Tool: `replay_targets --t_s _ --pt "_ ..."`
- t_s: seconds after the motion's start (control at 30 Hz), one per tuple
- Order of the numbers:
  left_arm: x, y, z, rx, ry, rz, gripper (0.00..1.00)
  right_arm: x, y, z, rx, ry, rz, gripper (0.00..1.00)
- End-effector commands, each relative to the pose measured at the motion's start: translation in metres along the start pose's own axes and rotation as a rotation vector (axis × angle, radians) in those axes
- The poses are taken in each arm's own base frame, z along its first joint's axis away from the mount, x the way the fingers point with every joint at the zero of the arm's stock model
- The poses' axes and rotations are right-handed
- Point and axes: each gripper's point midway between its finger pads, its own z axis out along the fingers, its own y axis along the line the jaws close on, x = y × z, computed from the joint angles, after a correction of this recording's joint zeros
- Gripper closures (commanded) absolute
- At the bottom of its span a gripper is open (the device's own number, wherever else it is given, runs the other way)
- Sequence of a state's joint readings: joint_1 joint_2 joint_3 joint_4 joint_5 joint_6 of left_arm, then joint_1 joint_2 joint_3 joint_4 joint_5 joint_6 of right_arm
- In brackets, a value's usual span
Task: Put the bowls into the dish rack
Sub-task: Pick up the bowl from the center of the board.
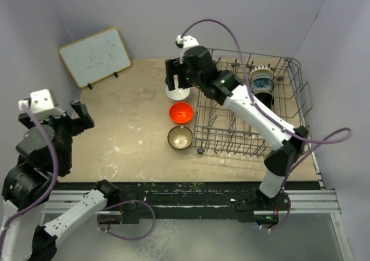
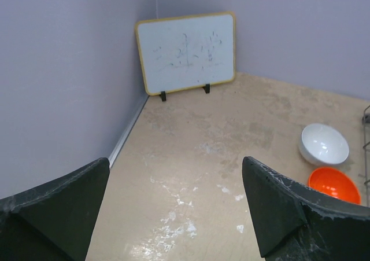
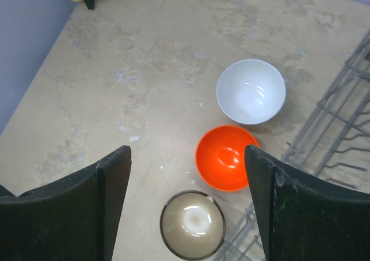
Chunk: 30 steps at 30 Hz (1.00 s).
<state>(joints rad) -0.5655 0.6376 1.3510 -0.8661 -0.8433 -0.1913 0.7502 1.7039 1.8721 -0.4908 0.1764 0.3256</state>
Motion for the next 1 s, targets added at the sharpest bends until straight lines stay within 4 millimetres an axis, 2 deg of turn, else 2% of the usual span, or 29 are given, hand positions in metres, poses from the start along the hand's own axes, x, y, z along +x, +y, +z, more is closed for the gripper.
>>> replay_targets --t_s 0.0,0.13,0.23,0.5,0.73,0.93,0.97 --pt "-0.021 0.029 -0.018 -0.062 -0.057 -0.084 0.01 -0.008 0.025 0.018 0.038 -0.005 -0.023 0.2" --pt "-0.03 0.043 -0.027 -0.084 -0.088 -0.097 0.01 0.006 0.046 0.057 0.064 0.074 -0.079 0.23" --pt "-0.03 0.047 -0.029 -0.093 -0.086 -0.091 0.01 0.018 0.053 0.085 0.078 0.109 -0.127 0.23" --pt "-0.024 0.038 -0.025 -0.072 -0.059 -0.081 0.01 0.063 0.035 0.142 0.183 0.135 -0.172 0.24" --pt "-0.021 0.031 -0.02 -0.06 -0.049 -0.061 0.01 0.08 0.013 0.174 0.252 0.136 -0.16 0.25" --pt "-0.014 0.027 -0.015 -0.065 -0.028 -0.034 0.01 0.105 0.001 0.189 0.295 0.164 -0.152 0.26" --pt "-0.013 0.025 -0.014 -0.063 -0.025 -0.03 0.01 0.107 -0.007 0.19 0.32 0.162 -0.151 0.26"
